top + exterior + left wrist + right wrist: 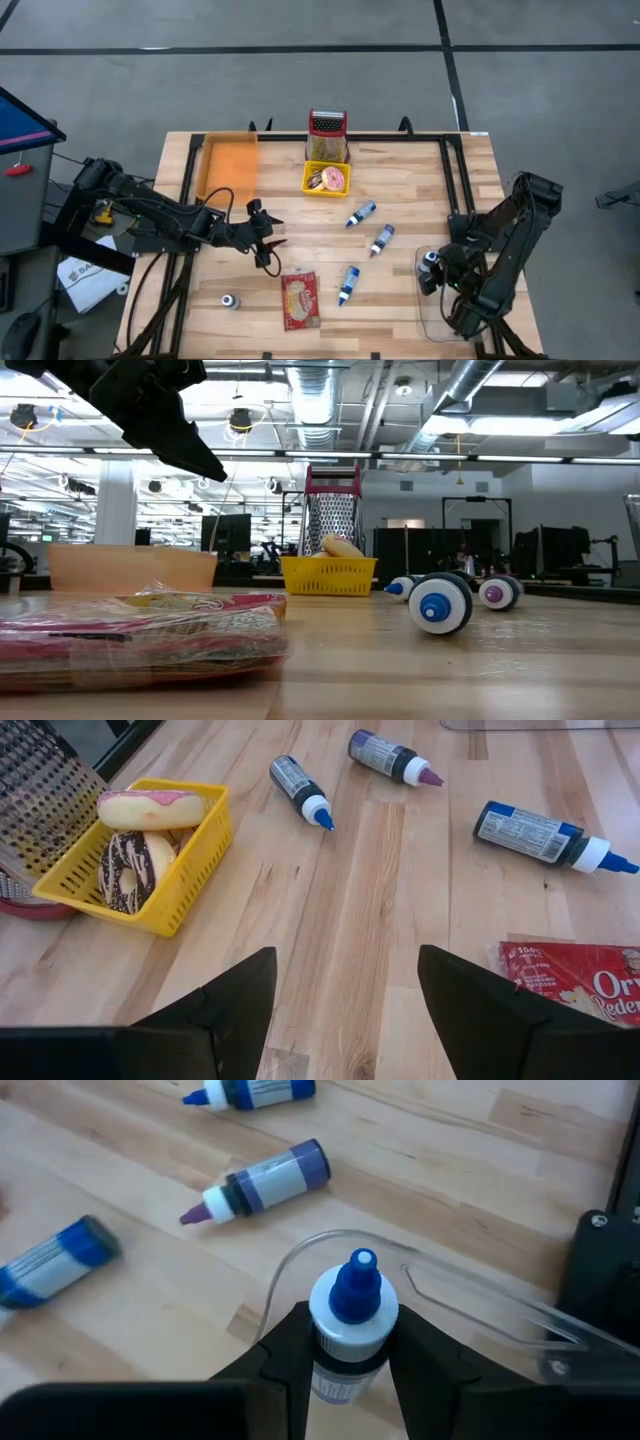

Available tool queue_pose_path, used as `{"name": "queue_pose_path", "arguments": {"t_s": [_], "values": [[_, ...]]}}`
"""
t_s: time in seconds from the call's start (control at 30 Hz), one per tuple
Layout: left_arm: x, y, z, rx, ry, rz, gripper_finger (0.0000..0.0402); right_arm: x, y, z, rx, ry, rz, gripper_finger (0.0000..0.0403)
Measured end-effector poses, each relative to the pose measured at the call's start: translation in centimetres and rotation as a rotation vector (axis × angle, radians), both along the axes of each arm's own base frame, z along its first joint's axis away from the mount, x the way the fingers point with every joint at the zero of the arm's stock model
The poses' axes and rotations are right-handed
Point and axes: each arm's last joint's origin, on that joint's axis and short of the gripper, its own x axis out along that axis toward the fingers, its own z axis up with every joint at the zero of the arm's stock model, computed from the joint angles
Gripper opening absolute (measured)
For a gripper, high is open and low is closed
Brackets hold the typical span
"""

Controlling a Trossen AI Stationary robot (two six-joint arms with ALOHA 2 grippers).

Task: Pick & Place Food Item
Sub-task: Put the middle blue food coloring bottle into the transparent bin, then put the bottom blue food coloring bottle into the transparent bin

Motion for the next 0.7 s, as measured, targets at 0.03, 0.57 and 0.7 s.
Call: {"name": "queue_pose_path", "arguments": {"t_s": [0.03,0.57,0.7], "values": [[0.0,0.0,0.0,0.000,0.000,0.000,0.0239,0.1,-0.1,-0.3,-0.001,0.000,-0.006,0.0102],[0.0,0.0,0.0,0.000,0.000,0.000,0.0239,-0.1,-0.6,-2.1,-0.011,-0.021,0.018,0.0185],[0.0,0.0,0.0,-0.004,-0.001,0.003,0.0239,-0.1,-0.7,-2.1,-0.027,-0.010,0.021,0.0227]]}}
